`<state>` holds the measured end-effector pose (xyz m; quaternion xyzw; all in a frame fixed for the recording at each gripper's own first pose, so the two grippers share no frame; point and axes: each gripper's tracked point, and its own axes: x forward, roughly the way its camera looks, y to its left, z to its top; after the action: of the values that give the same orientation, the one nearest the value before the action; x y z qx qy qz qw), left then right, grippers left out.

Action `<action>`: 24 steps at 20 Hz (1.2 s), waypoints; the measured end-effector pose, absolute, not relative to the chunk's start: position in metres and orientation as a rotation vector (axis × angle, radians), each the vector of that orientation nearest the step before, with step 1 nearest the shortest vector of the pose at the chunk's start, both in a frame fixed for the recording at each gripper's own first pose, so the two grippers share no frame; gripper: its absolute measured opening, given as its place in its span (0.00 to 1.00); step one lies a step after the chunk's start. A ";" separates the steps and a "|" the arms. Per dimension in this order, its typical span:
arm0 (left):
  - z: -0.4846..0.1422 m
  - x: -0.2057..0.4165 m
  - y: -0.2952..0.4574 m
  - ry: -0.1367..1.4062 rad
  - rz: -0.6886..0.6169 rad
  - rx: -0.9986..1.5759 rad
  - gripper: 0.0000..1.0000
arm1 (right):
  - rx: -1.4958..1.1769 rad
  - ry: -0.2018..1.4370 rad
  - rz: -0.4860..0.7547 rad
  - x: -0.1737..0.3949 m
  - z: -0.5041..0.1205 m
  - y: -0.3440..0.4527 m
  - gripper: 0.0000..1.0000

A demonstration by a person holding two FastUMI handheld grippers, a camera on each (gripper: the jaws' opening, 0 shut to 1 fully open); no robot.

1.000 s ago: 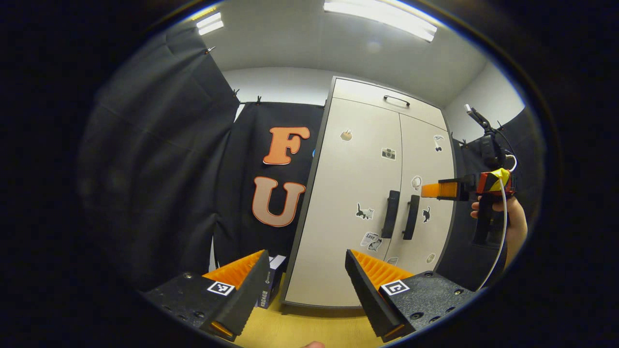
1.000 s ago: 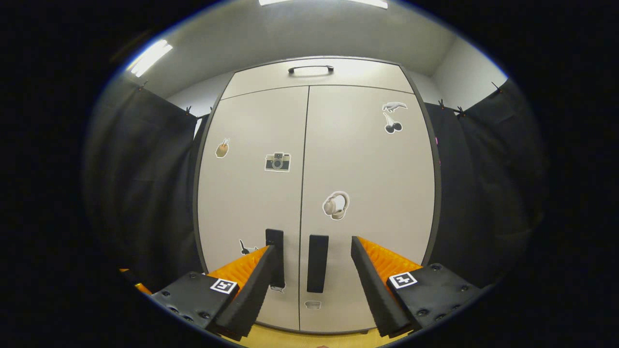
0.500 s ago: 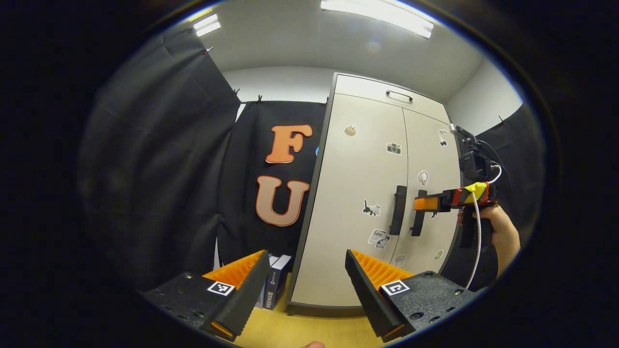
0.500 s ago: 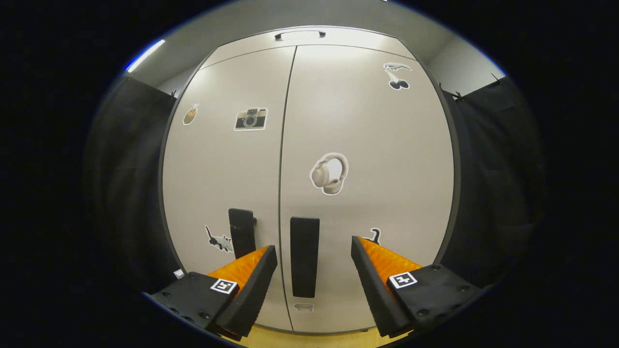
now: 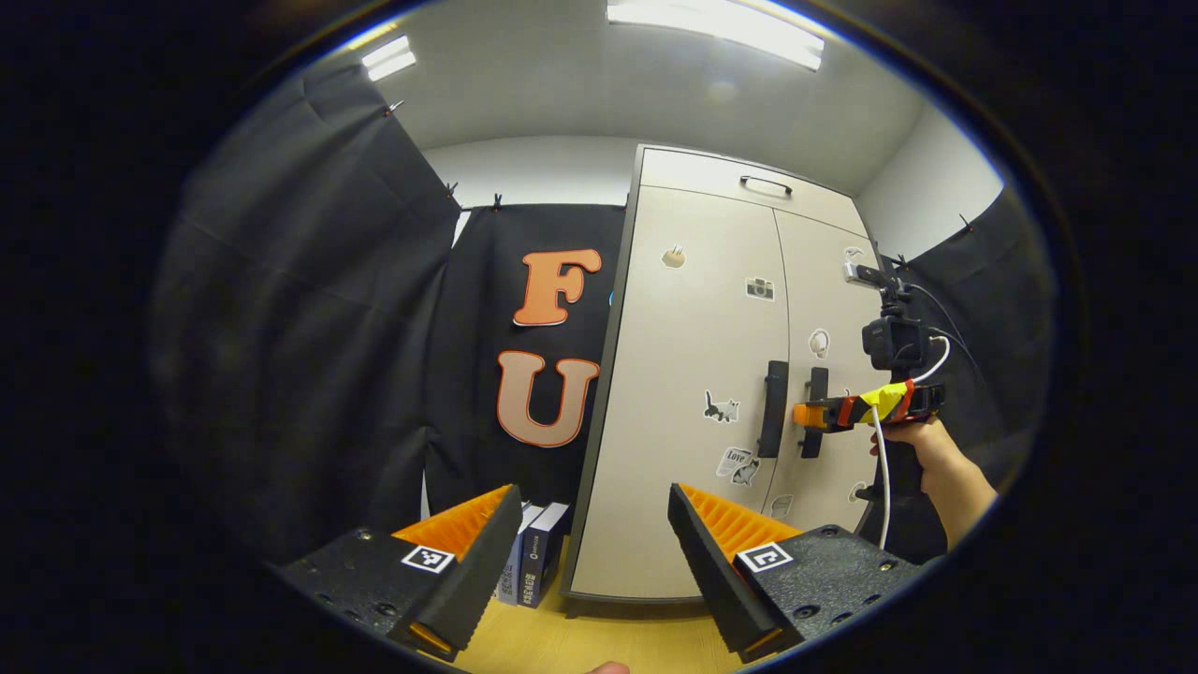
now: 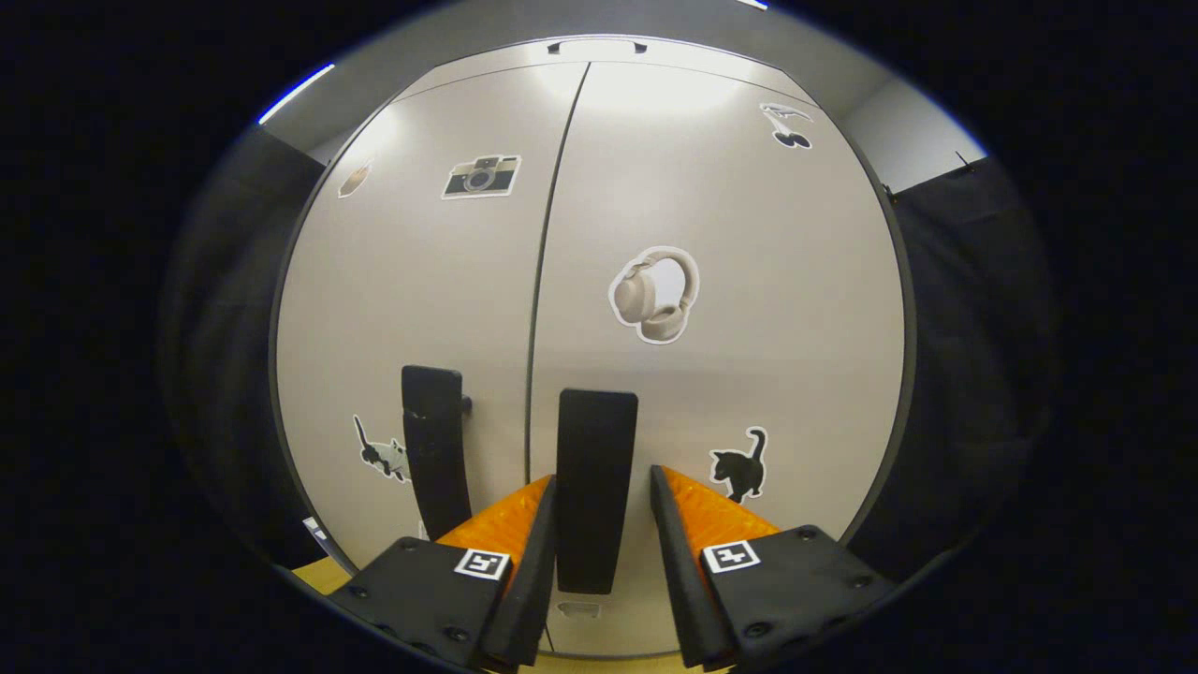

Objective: Open the right door of the double-door shoe cabinet with the right hand, and open the left door with the left hand.

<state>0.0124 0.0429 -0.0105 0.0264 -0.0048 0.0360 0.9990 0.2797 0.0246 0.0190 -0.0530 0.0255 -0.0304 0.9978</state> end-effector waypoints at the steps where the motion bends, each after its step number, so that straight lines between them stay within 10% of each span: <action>1: -0.010 0.011 0.042 -0.011 0.068 0.049 0.94 | -0.109 0.032 -0.052 0.280 0.020 0.024 0.53; 5: -0.012 0.006 0.041 0.003 0.056 0.022 0.94 | 0.004 0.062 -0.025 0.281 0.015 0.024 0.22; 8: -0.007 0.001 0.047 -0.004 0.076 0.025 0.95 | -0.028 0.072 -0.012 0.278 0.014 0.024 0.17; 24: 0.016 -0.009 -0.016 -0.016 0.114 0.051 0.95 | -0.021 0.149 0.223 0.211 0.022 0.013 0.22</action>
<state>-0.0087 -0.0162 0.0160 0.0253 -0.0081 0.0571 0.9980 0.2109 0.0132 0.0217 -0.0103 0.0742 0.1111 0.9910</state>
